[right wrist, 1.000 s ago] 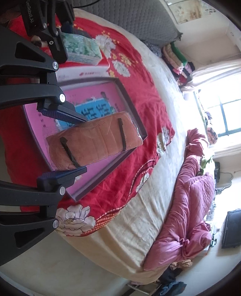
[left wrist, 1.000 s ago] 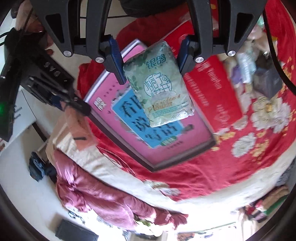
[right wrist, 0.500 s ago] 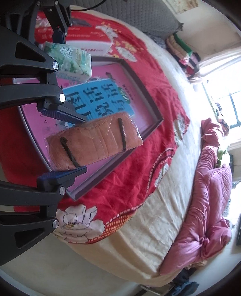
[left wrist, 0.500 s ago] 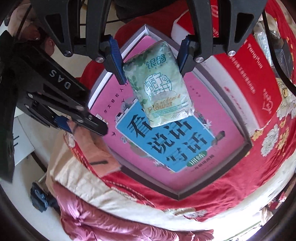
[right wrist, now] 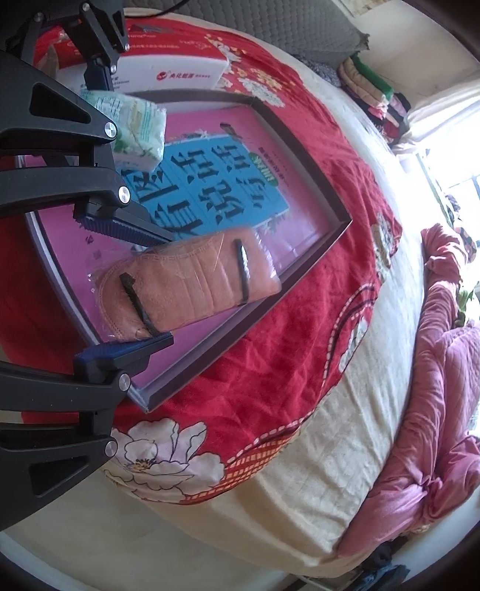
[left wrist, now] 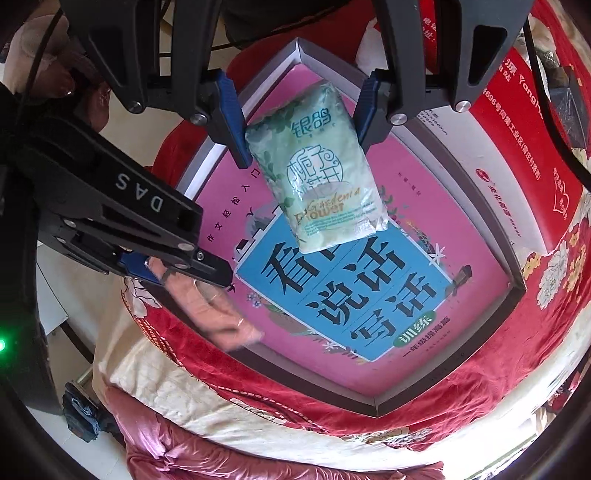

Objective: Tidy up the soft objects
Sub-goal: 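Carry the towel into the pink tray and open the right tool while the left tool carries the tissue pack, then lower the green tissue pack into the pink tray and open the left tool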

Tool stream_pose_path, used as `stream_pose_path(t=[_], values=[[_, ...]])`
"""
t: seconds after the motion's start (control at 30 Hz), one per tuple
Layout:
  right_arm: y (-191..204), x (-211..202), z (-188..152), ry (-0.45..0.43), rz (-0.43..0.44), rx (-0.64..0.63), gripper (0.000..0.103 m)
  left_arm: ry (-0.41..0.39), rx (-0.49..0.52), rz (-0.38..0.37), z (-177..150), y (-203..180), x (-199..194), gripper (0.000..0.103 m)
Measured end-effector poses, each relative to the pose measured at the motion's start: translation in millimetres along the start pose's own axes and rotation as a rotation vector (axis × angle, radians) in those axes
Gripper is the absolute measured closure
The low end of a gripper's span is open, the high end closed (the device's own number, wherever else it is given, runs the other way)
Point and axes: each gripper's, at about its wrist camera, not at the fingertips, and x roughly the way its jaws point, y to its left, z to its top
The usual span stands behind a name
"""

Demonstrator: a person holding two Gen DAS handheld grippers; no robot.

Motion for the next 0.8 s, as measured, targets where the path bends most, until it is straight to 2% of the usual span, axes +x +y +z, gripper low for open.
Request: stream_pose_path(t=[0.23, 0.37, 0.8], values=[[-0.2, -2.4, -0.5, -0.009, -0.007, 0.004, 0.055, 0.002, 0.007, 0.01, -0.9, -1.7, 1.1, 0.05], [-1.4, -11.1, 0.9, -0.032, -0.008, 0.008, 0.047, 0.007, 0.013, 0.024, -1.3, -2.5, 2.3, 0.05], [-8.4, -26.5, 0.2, -0.062, -0.024, 0.035, 0.047, -0.01, 0.015, 0.019, -5.2, -2.1, -2.4, 0.047]])
